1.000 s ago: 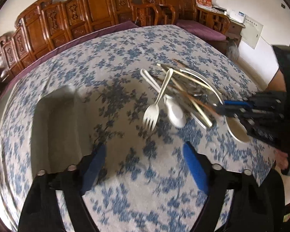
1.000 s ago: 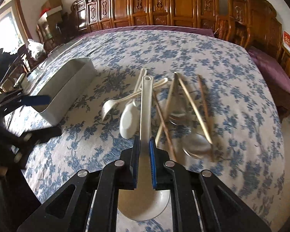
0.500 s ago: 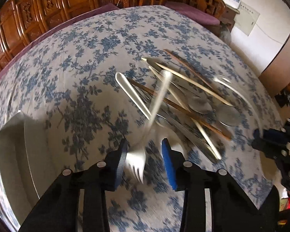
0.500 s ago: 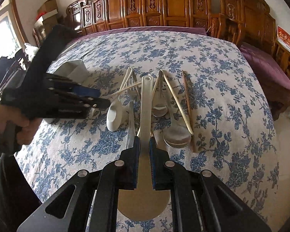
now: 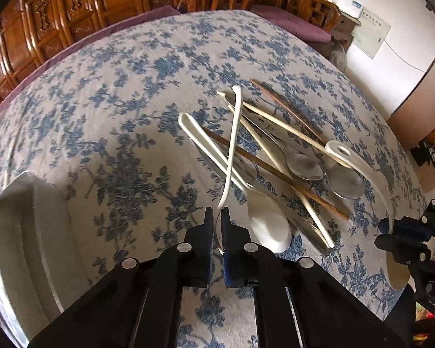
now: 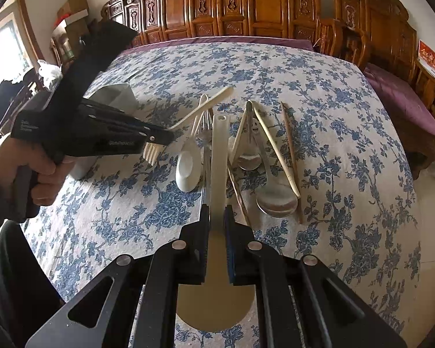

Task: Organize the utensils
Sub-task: 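Carry the white fork into the grey tray and open the left tool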

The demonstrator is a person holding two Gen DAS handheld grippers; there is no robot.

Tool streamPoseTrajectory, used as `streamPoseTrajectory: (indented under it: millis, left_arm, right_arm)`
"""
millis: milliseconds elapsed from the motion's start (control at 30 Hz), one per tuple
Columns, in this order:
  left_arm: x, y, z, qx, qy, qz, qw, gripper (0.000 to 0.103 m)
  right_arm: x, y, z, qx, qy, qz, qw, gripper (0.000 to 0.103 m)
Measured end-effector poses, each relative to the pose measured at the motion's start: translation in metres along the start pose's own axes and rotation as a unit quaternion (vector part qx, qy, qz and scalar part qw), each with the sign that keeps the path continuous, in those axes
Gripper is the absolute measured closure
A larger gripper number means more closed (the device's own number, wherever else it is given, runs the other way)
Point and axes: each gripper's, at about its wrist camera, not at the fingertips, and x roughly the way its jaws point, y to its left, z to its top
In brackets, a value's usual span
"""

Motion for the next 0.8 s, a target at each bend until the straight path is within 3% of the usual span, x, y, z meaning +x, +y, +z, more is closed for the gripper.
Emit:
streamPoseTrajectory:
  millis: [467,800]
  left_arm:
    - [-0.089,0.043,-0.036,-0.018,-0.048,0.033,0.9982,0.098]
    - [-0.106,0.11,-0.076,-0.063,-0.036,0.067,0.9951,0.098]
  right_arm:
    - [-0.01,0.055,0.029,-0.019,-0.026,0.016,0.999,0.091]
    - [-0.003,0.105,0.049,-0.037,-0.029,0.036,0.998,0.091]
